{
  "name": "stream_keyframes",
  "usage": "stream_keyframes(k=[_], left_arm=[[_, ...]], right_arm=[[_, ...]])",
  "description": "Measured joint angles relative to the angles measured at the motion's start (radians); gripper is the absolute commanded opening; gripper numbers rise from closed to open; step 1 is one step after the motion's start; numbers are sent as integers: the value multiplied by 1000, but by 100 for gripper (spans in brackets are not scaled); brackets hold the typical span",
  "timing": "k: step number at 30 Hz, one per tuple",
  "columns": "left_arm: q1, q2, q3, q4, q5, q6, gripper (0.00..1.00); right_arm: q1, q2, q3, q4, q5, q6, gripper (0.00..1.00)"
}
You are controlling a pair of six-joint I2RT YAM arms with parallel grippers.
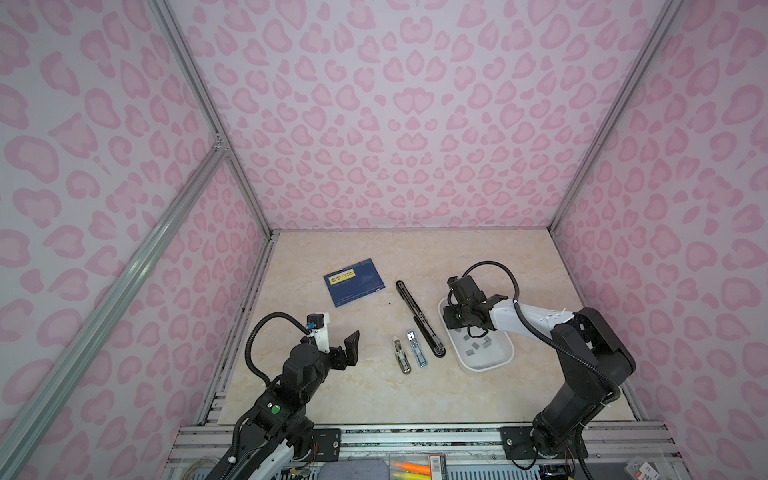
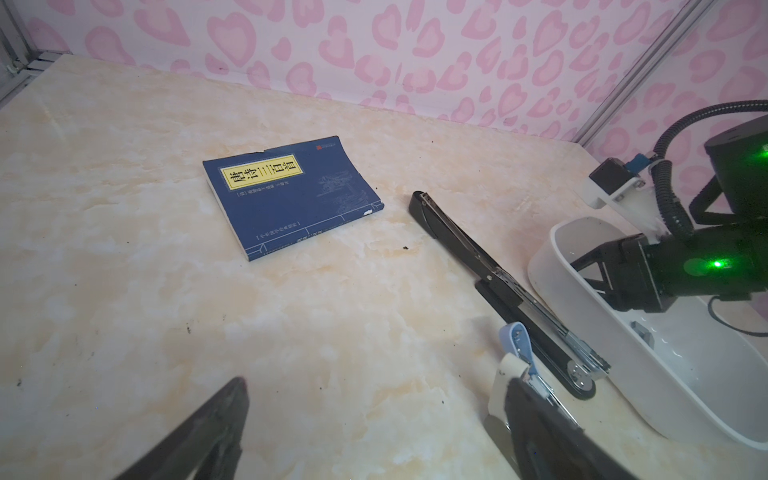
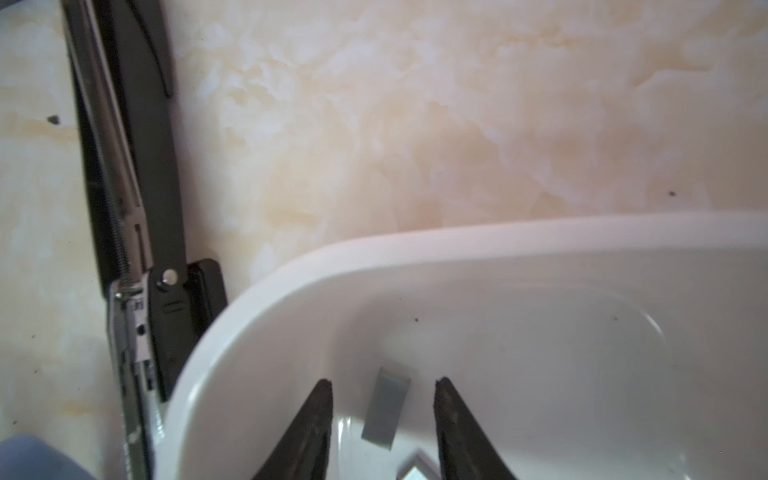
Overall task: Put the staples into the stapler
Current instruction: 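Lower the right gripper into the tray toward another grey staple block, then close the right gripper on a grey staple block in the tray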
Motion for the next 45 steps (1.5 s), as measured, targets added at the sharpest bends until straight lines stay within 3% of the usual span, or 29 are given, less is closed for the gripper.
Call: stream_keyframes(k=[11,18,27,45], left_arm=[[0,-20,3,0,2,0,97],[0,-31,3,0,3,0,97],[0,-6,3,0,3,0,97],[0,-18,3,0,3,0,97]], right_arm=[[48,56,44,-54,82,-8,42],[52,29,26,-79,124,-7,35],[49,15,5,-90,136,-6,24],[45,48,16,-33,107,5,21]])
